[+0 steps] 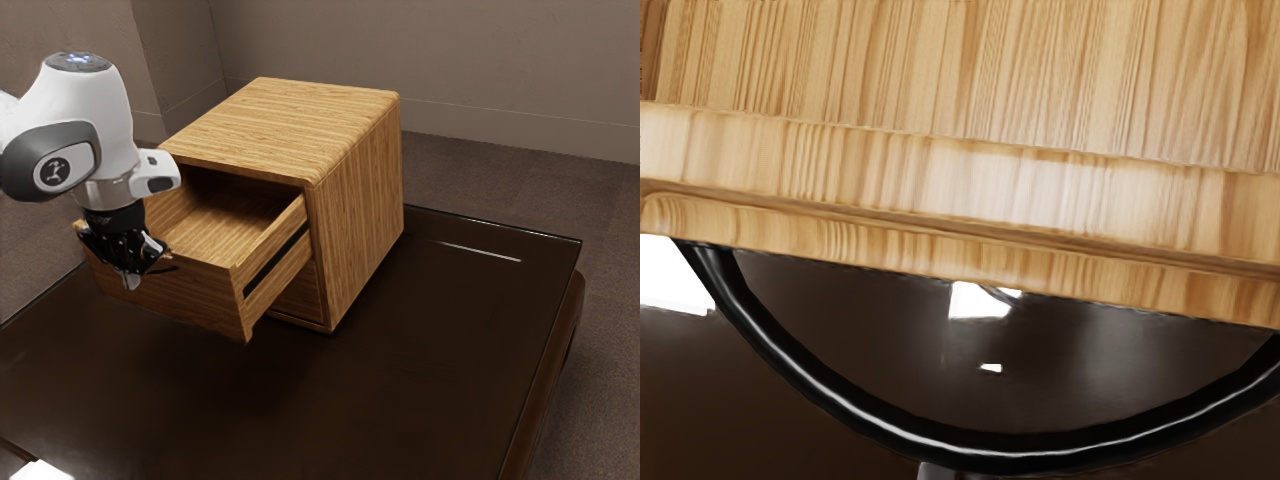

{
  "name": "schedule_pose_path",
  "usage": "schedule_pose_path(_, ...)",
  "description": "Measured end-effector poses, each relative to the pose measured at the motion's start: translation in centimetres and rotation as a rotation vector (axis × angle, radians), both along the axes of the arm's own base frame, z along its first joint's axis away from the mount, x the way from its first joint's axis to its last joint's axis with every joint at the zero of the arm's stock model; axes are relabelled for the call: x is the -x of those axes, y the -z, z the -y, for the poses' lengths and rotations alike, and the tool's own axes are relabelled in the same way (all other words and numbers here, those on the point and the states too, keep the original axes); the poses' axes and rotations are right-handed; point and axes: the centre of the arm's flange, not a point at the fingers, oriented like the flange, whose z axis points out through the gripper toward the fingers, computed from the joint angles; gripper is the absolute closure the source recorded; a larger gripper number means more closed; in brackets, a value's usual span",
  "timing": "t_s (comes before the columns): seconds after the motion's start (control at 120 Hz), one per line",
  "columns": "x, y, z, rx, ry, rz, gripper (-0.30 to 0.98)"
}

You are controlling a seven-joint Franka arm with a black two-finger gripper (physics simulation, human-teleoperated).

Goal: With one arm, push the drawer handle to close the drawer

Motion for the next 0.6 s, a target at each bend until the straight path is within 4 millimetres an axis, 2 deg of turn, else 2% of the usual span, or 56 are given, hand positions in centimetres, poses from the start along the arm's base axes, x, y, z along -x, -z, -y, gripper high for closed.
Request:
schedule_pose_path(0.233, -1.7, -0.2, 0.0, -0.048, 0.025, 0.098, 0.79)
schedule_pose_path(0.367, -2.8, 0.2, 0.4, -0.052, 0.039, 0.136, 0.79)
schedule_pose_path(0.6, -4.0, -0.1, 1.2, -0.062, 0.072, 0.222, 0.79)
